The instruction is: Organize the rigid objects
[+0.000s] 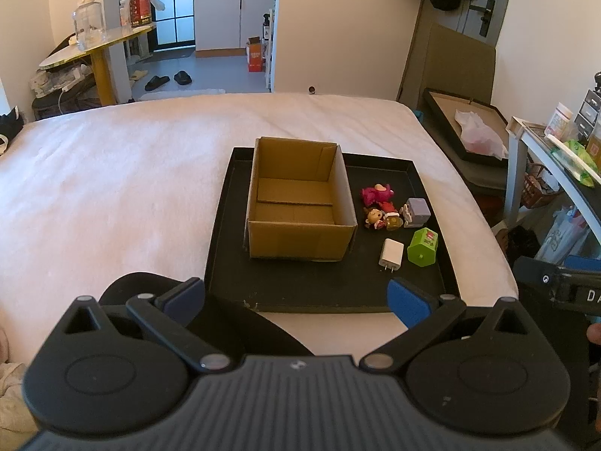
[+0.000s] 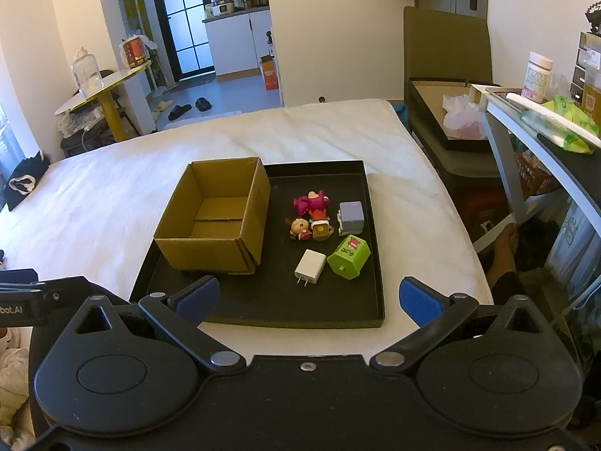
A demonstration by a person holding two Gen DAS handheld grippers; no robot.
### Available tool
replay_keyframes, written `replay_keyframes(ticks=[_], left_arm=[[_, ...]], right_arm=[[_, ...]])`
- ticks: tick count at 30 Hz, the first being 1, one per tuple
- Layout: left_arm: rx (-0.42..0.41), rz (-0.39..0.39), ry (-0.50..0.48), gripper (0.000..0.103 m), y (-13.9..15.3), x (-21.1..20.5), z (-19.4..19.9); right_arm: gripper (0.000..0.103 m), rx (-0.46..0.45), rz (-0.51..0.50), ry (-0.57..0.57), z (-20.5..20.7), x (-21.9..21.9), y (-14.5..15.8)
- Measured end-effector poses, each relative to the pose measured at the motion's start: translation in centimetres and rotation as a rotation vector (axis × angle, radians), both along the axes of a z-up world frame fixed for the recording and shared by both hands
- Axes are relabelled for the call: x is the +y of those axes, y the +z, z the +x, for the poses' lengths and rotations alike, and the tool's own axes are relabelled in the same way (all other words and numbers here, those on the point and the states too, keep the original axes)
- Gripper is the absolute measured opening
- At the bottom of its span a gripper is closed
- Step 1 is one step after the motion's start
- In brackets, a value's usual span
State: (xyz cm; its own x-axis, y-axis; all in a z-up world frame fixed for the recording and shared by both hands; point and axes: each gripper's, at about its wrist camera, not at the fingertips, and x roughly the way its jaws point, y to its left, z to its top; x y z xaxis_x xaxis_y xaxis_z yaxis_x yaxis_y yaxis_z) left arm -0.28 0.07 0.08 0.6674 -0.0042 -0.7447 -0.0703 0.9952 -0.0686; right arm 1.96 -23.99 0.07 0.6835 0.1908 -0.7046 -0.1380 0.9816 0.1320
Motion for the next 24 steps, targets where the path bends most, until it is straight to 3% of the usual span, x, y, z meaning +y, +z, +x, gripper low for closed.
replay_keyframes(ticks=[24], left_arm=[[0.002,0.001,0.001,0.103,-0.01,-0.04,0.15]], right_arm=[[0.103,-0.006,-0.001,0.014,-0.37,0.94,0.1]])
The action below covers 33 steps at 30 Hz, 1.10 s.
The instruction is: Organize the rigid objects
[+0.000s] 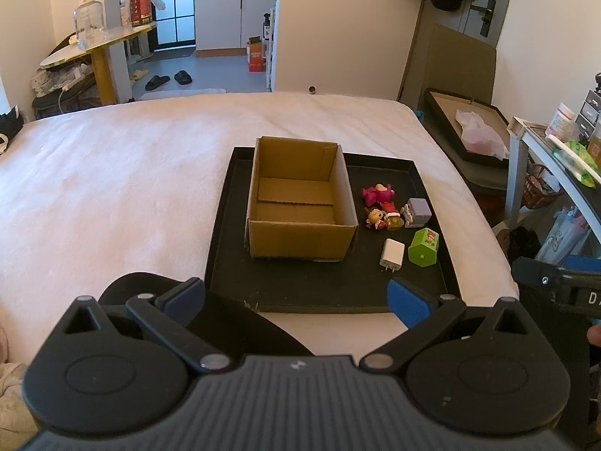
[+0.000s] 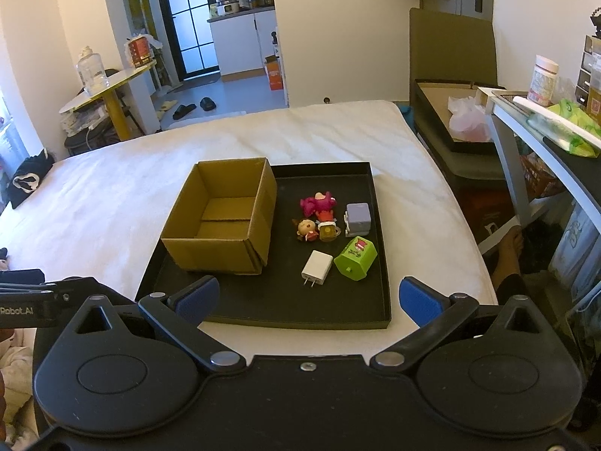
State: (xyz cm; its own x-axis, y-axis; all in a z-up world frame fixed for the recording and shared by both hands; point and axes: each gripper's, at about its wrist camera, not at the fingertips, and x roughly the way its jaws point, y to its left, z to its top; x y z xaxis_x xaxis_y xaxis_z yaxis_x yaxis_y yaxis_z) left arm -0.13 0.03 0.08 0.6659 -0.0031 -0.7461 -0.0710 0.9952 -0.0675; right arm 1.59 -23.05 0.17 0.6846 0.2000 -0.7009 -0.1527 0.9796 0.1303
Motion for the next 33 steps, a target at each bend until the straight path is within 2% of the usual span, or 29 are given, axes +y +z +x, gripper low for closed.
replay_keyframes(ticks=[11,20,33], left_arm=[[0.015,-0.005,0.001,0.103,-0.7,0.6,1.1],[0.01,0.008,-0.005,0.103,-1.0,0.9,3.5],[0.033,0.016,0.04,0.103,-2.7,1.8,7.2]], right_arm=[[0.103,0.016,0.01,-0.006,1.1,-0.2,-0.9],[0.103,0.043,0.021,-0.006,2.4,-0.4,-1.9],[0.103,0.06,0.076,-0.024,5.2,-1.8,-3.8]])
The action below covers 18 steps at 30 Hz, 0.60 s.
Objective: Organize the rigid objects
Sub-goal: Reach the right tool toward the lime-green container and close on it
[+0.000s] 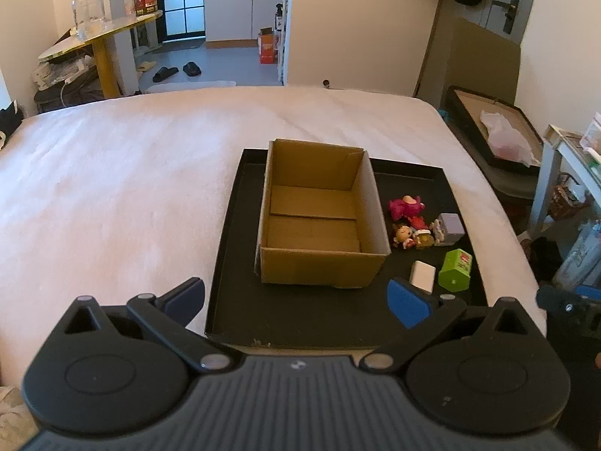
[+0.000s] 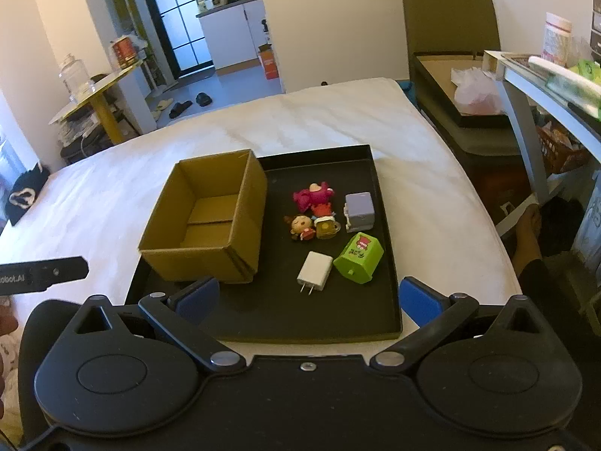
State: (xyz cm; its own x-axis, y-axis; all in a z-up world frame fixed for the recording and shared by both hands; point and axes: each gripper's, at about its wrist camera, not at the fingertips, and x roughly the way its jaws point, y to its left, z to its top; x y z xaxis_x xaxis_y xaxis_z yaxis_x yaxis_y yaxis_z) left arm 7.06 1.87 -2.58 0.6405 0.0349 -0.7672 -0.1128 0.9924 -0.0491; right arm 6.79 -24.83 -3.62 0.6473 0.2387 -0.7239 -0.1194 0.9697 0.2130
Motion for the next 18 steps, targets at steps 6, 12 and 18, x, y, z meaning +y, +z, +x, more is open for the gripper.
replay_keyframes(ticks=[6,12,18], left_arm=[[-0.018,0.026,0.036,0.103,-0.2,0.7,1.1],[-0.006,0.012,0.078,0.103,-0.8,1.9,2.8],[0.017,0.008,0.098,0.101,-2.1,2.9,4.4]], right_arm=[[0.103,-0.007,0.01,-0.021,1.5,-1.0,-0.6],[0.102,-0.005,0.02,-0.042,3.4,-1.6,-1.6],[0.097,0.029,0.027,-0.024,5.1,-1.3,-3.0]])
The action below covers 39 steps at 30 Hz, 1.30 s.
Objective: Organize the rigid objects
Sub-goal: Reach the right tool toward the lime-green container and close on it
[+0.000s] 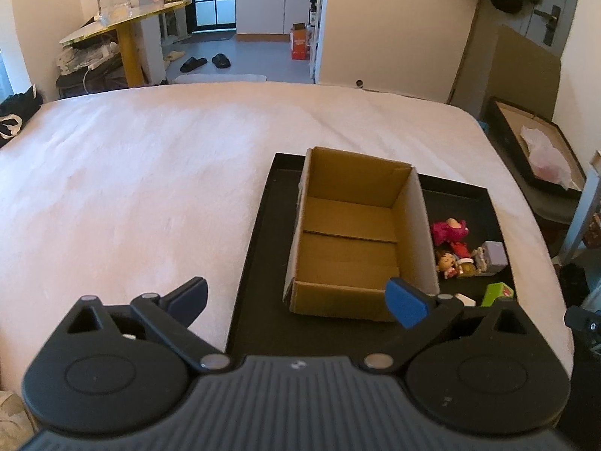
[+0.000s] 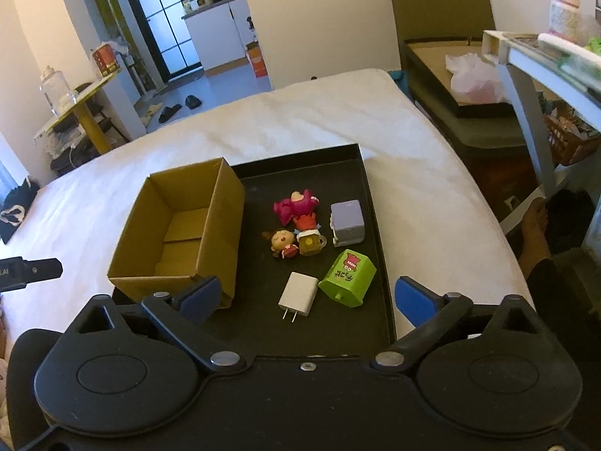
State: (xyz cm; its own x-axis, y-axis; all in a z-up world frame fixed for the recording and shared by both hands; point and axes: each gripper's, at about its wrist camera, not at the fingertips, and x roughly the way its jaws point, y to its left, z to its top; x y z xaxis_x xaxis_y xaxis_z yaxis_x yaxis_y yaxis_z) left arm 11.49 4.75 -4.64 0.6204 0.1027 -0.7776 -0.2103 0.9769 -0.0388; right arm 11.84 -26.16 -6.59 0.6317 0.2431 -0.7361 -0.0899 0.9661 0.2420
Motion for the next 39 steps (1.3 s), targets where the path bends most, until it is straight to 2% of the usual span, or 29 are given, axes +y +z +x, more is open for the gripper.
replay_keyframes(ticks=[4,8,20,27,33,39], left_arm=[[0.009,0.002,0.013,0.101,-0.9,0.6,1.0],[0.013,0.009,0.025,0.099,-1.7,0.9,1.9],[0.059,-0.005,0.035,0.077,-4.9,1.4,4.9],[0.084,-0.01,0.035,0.066,-6.8,1.2,6.6],[0.088,-0.007,0.038,0.059,-7.7,1.2,7.8],[0.108,-0.014,0.031,0.043,-8.9,1.6,8.4]], right_arm=[[0.095,0.024,0.016,0.004,0.9,0.2,-1.0],[0.089,0.052,0.034,0.001,1.9,0.3,-2.2],[0.069,0.137,0.1,-0.083,4.8,-1.3,-6.3],[0.053,0.192,0.172,-0.136,6.0,-2.4,-8.9],[0.053,0.218,0.206,-0.197,7.3,-3.4,-10.6],[0.053,0.21,0.22,-0.215,8.3,-3.7,-11.7]])
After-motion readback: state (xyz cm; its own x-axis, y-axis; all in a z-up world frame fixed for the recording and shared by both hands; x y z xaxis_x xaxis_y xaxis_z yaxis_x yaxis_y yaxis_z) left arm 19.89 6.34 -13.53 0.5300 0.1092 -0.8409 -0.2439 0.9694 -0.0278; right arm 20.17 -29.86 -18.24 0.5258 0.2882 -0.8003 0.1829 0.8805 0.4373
